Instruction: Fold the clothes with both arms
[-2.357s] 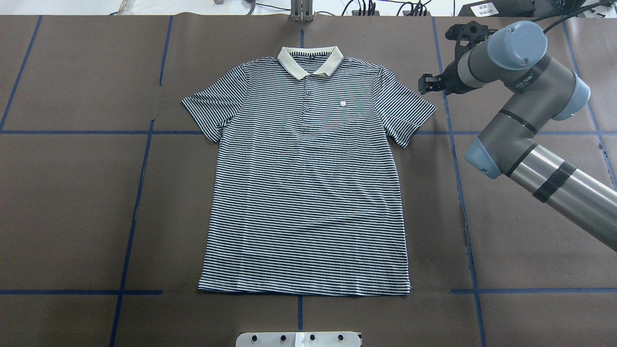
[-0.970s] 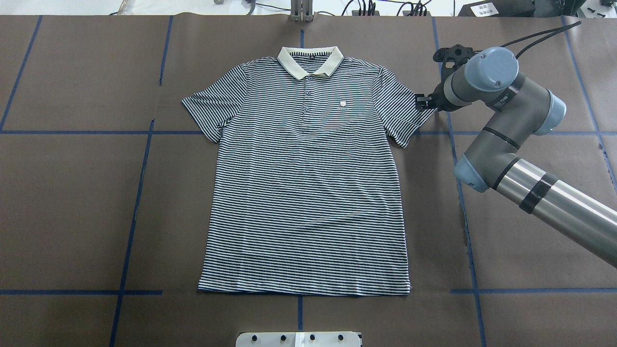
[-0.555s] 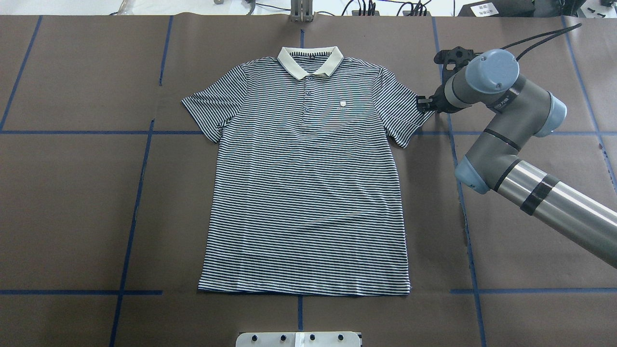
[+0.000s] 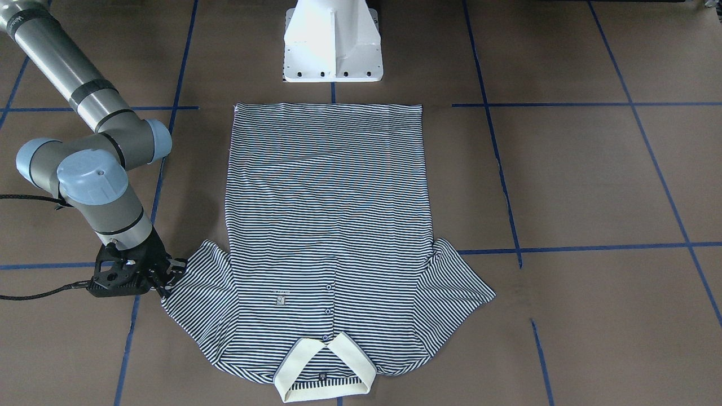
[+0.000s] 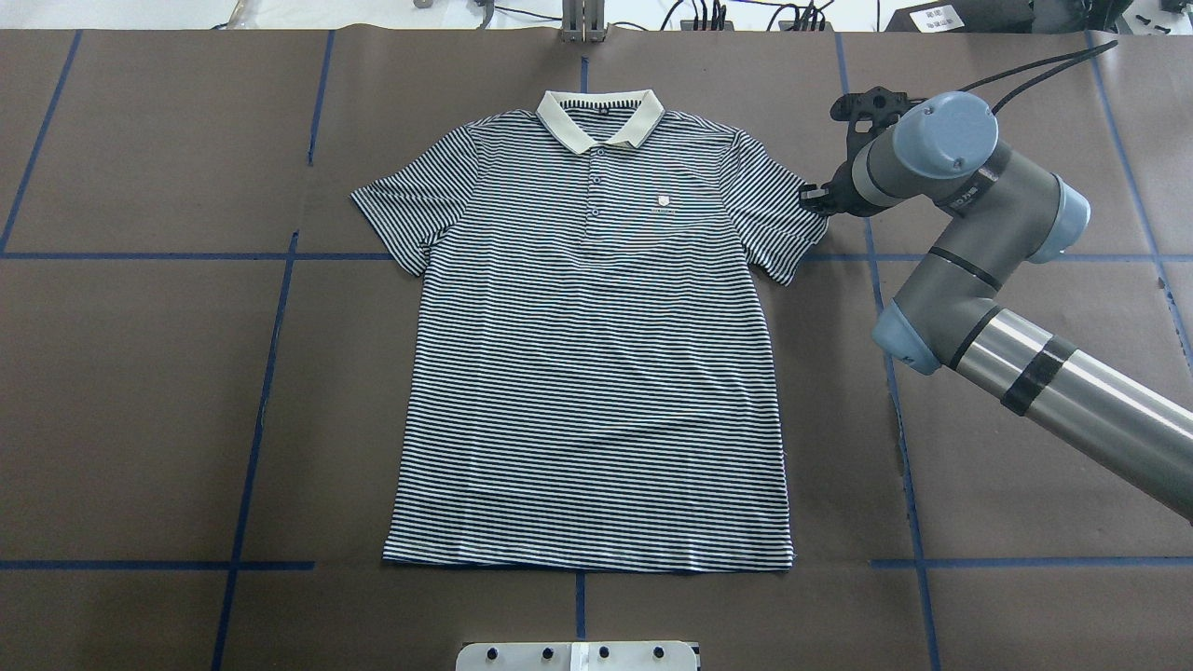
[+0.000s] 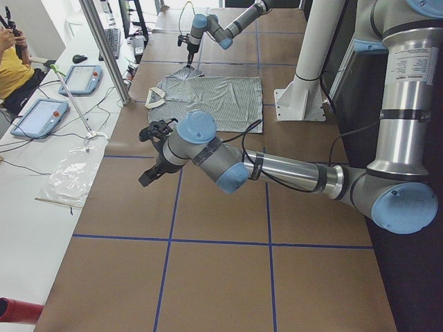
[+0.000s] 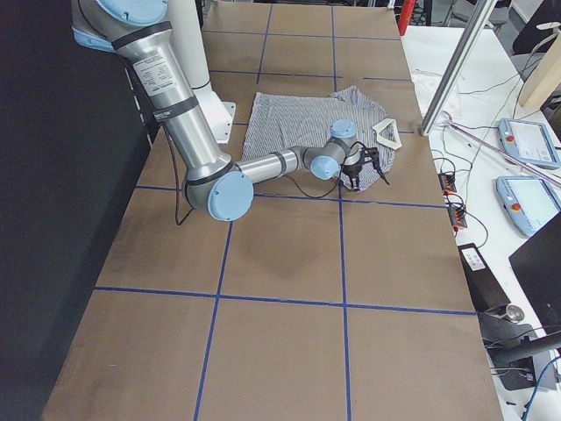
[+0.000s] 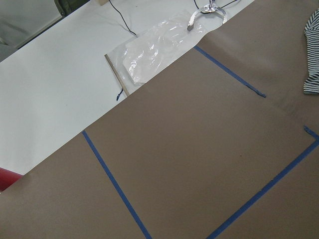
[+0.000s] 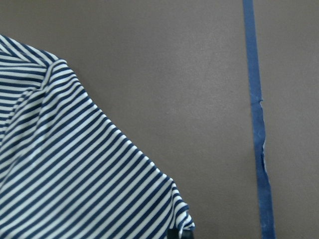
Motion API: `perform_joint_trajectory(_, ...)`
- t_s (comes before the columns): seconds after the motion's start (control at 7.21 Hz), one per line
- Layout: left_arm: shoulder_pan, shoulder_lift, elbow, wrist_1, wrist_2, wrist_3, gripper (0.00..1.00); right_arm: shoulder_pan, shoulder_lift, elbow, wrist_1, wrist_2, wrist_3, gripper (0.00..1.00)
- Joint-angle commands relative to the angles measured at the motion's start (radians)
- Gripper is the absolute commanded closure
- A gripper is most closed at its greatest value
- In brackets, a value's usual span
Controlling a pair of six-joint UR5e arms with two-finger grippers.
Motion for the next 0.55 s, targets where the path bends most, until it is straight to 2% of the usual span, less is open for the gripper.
perform_joint_trajectory(0.0,0.0,0.002,0.0,0.0,0.0,0.0,0.0,-0.001,0.024,0.076,-0.088,-0.001,0.013,1.0)
perform_joint_trajectory(0.14,0.001,0.0,0.0,0.0,0.0,0.0,0.0,-0.007,0.073,0.139,-0.242,-0.029,0.057,1.0)
perform_joint_trajectory(0.42,0.0,0.0,0.0,0.0,0.0,0.0,0.0,-0.108,0.225,0.112,-0.39,-0.159,0.266,1.0)
